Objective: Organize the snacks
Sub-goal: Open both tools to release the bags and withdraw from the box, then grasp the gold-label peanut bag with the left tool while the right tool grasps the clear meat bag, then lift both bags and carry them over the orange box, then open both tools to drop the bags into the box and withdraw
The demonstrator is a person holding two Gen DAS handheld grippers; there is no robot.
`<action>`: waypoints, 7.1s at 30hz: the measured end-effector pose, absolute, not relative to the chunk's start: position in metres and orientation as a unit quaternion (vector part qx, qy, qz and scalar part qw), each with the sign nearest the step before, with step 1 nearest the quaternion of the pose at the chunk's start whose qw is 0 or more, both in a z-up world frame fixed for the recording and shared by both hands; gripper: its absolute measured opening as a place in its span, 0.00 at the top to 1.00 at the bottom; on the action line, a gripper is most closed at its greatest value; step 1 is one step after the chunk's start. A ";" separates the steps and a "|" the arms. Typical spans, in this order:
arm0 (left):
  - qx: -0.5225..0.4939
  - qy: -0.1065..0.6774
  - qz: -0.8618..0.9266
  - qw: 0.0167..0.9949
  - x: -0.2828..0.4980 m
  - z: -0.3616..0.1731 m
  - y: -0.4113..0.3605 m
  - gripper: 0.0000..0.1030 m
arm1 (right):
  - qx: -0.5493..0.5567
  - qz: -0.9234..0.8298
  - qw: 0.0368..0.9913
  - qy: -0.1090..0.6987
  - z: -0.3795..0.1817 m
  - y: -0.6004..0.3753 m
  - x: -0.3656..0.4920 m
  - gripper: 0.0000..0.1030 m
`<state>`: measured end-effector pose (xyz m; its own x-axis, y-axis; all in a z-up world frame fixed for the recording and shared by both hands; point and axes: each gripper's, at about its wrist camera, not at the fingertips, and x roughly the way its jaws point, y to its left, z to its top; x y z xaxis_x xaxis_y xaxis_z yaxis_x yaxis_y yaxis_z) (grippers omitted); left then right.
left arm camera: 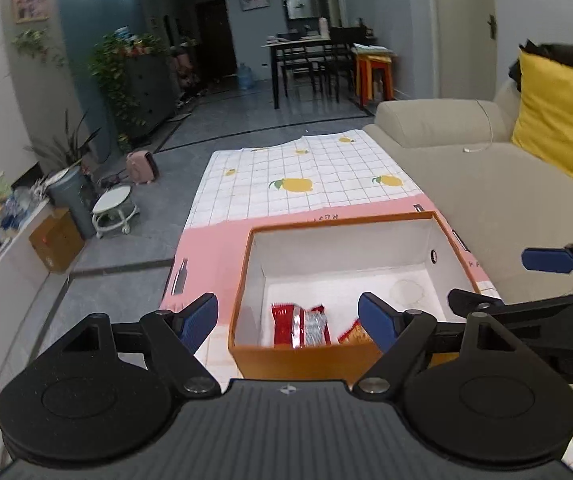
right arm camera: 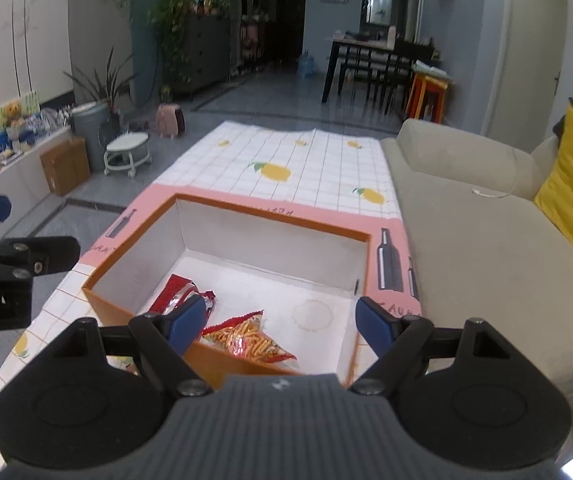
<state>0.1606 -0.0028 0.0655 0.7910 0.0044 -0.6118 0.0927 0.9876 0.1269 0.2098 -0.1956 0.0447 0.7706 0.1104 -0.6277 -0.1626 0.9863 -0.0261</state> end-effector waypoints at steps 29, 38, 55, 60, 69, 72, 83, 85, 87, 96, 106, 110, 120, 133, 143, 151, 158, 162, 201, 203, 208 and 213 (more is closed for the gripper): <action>-0.047 0.440 -0.015 0.897 0.082 -0.030 0.021 0.12 | -0.016 0.082 0.939 0.333 -0.021 -0.243 0.083 0.23; -0.138 0.471 0.032 0.871 0.098 -0.070 0.050 0.12 | 0.017 0.090 0.921 0.380 -0.059 -0.245 0.100 0.26; -0.135 0.511 0.064 0.847 0.130 -0.119 0.039 0.11 | 0.081 0.054 0.908 0.408 -0.102 -0.253 0.155 0.26; -0.131 0.516 0.090 0.842 0.133 -0.123 0.040 0.08 | 0.090 0.045 0.900 0.423 -0.115 -0.251 0.171 0.26; -0.081 0.524 0.089 0.843 0.133 -0.132 0.024 0.04 | 0.089 0.035 0.893 0.440 -0.131 -0.251 0.183 0.26; -0.067 0.524 0.087 0.845 0.132 -0.133 0.020 0.04 | 0.094 0.037 0.891 0.443 -0.134 -0.252 0.184 0.26; -0.042 0.522 0.070 0.849 0.130 -0.132 0.014 0.14 | 0.112 0.045 0.886 0.447 -0.135 -0.256 0.182 0.53; -0.040 0.522 0.066 0.849 0.130 -0.131 0.014 0.15 | 0.107 0.045 0.887 0.447 -0.133 -0.256 0.181 0.56; -0.038 0.523 0.062 0.849 0.129 -0.131 0.014 0.16 | 0.096 0.042 0.888 0.448 -0.132 -0.254 0.178 0.58; -0.059 0.521 0.050 0.850 0.126 -0.127 0.022 0.21 | 0.054 0.047 0.883 0.463 -0.127 -0.246 0.161 0.61; -0.066 0.515 0.025 0.854 0.112 -0.118 0.024 0.23 | 0.045 0.063 0.866 0.495 -0.121 -0.241 0.139 0.61; -0.067 0.511 0.017 0.857 0.106 -0.113 0.026 0.23 | 0.043 0.071 0.861 0.501 -0.117 -0.237 0.131 0.61; -0.091 0.481 0.003 0.872 0.096 -0.085 0.030 0.23 | 0.047 0.097 0.866 0.489 -0.098 -0.236 0.109 0.62; -0.106 0.454 -0.025 0.884 0.127 -0.030 0.032 0.23 | 0.029 0.143 0.900 0.411 -0.044 -0.222 0.119 0.62; -0.076 0.418 -0.052 0.904 0.189 0.021 0.025 0.23 | -0.008 0.159 0.920 0.358 -0.001 -0.212 0.166 0.62; -0.040 0.413 -0.064 0.908 0.240 0.030 0.010 0.23 | -0.033 0.161 0.928 0.334 0.018 -0.205 0.222 0.62; 0.000 0.428 -0.061 0.902 0.283 0.018 -0.002 0.23 | -0.070 0.154 0.926 0.338 0.013 -0.195 0.267 0.62; 0.020 0.442 -0.063 0.895 0.300 0.003 -0.007 0.23 | -0.096 0.156 0.918 0.353 -0.002 -0.190 0.283 0.62; 0.092 0.539 -0.048 0.836 0.342 -0.064 -0.021 0.15 | -0.118 0.139 0.851 0.493 -0.062 -0.174 0.351 0.46; 0.089 0.526 -0.044 0.844 0.337 -0.054 -0.021 0.15 | -0.117 0.132 0.856 0.487 -0.057 -0.175 0.349 0.43; 0.076 0.486 -0.036 0.870 0.322 -0.024 -0.019 0.14 | -0.113 0.126 0.869 0.466 -0.038 -0.177 0.339 0.37; 0.076 0.437 -0.025 0.896 0.294 0.002 -0.016 0.14 | -0.101 0.119 0.887 0.434 -0.015 -0.182 0.319 0.32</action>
<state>0.2939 -0.0156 0.0022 0.6161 0.0216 -0.7873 0.1106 0.9874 0.1136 0.3191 -0.1820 -0.0150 0.5953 0.1238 -0.7939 -0.2987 0.9514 -0.0756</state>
